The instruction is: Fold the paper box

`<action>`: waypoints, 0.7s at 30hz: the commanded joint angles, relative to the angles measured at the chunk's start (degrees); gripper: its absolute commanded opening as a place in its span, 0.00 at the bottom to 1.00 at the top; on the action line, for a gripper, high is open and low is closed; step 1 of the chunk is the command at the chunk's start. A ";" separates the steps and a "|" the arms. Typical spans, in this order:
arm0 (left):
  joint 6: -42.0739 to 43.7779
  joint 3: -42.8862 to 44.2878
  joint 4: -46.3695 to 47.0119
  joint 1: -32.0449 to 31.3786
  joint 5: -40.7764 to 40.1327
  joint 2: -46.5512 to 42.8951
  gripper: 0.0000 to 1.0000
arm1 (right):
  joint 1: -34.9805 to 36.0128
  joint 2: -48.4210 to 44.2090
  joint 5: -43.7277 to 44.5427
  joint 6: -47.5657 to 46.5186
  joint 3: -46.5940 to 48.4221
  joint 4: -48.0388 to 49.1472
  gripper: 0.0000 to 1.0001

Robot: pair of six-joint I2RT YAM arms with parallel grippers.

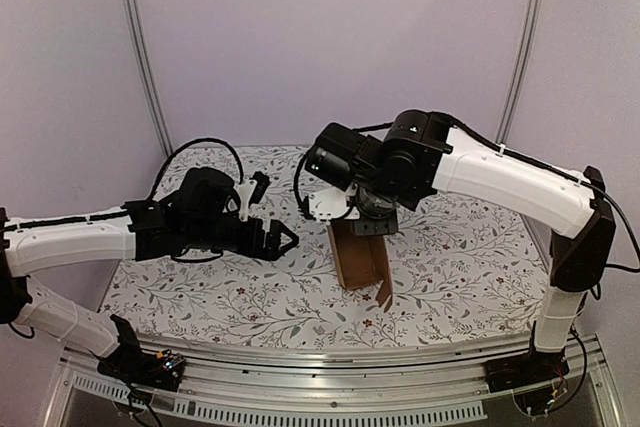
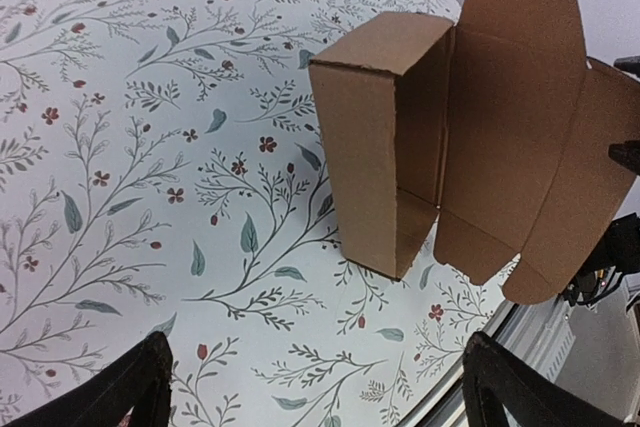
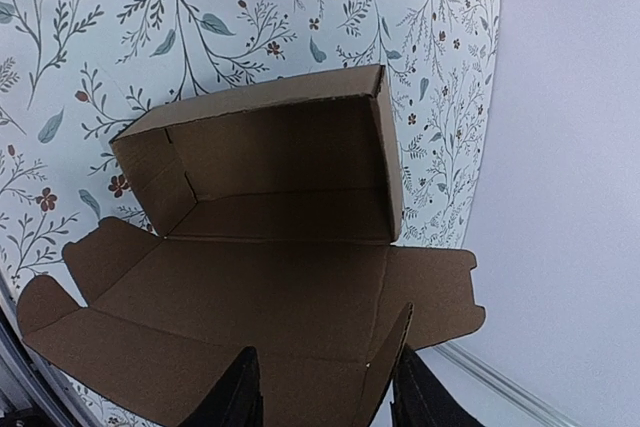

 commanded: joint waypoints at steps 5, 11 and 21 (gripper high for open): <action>-0.66 -1.69 2.75 1.77 -1.73 0.48 1.00 | -3.18 2.86 2.71 -1.11 1.11 6.55 0.47; -0.96 -2.74 2.31 2.16 -1.62 0.20 1.00 | -5.78 3.18 6.13 0.58 1.08 11.30 0.58; 0.16 -2.31 1.61 2.75 -1.27 0.55 1.00 | -7.00 -2.87 5.20 4.55 -0.38 16.58 0.73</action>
